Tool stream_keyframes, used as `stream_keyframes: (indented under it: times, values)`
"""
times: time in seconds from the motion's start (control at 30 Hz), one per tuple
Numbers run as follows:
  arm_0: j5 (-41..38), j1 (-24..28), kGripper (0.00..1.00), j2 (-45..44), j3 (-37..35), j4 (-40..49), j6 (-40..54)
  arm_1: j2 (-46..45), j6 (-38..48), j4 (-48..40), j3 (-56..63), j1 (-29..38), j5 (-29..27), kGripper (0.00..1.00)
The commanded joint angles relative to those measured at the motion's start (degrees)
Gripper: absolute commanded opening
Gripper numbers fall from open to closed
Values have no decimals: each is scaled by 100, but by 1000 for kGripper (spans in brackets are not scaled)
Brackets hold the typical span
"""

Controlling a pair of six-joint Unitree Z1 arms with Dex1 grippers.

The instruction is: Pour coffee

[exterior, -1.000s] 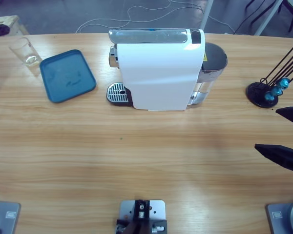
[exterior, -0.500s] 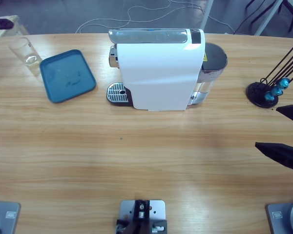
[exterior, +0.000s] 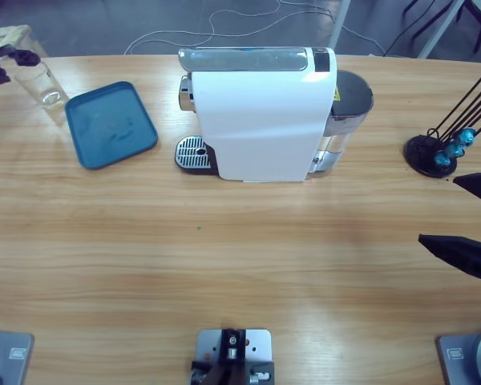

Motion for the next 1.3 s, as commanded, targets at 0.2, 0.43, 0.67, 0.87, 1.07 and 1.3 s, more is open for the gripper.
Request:
stream_keyframes:
  times: [0.2, 0.43, 0.67, 0.87, 1.07, 1.3]
  values:
    - [-122, 46, 991, 648, -249, 80, -96, 89, 5, -59, 207, -23, 9, 1000]
    - [-139, 46, 991, 702, -361, 208, -96, 113, 10, -75, 207, -23, 15, 1000]
    - [-139, 46, 991, 817, -548, 484, -149, 96, 6, -75, 207, -23, 15, 1000]
    - [-139, 2, 991, 848, -548, 483, -149, 84, 1, -75, 216, -23, 15, 1000]
    - [-139, -15, 991, 903, -578, 483, -149, 63, 1, -84, 224, -23, 15, 1000]
    - [-127, -15, 991, 1029, -652, 484, -149, 41, 1, -93, 233, -23, 15, 1000]
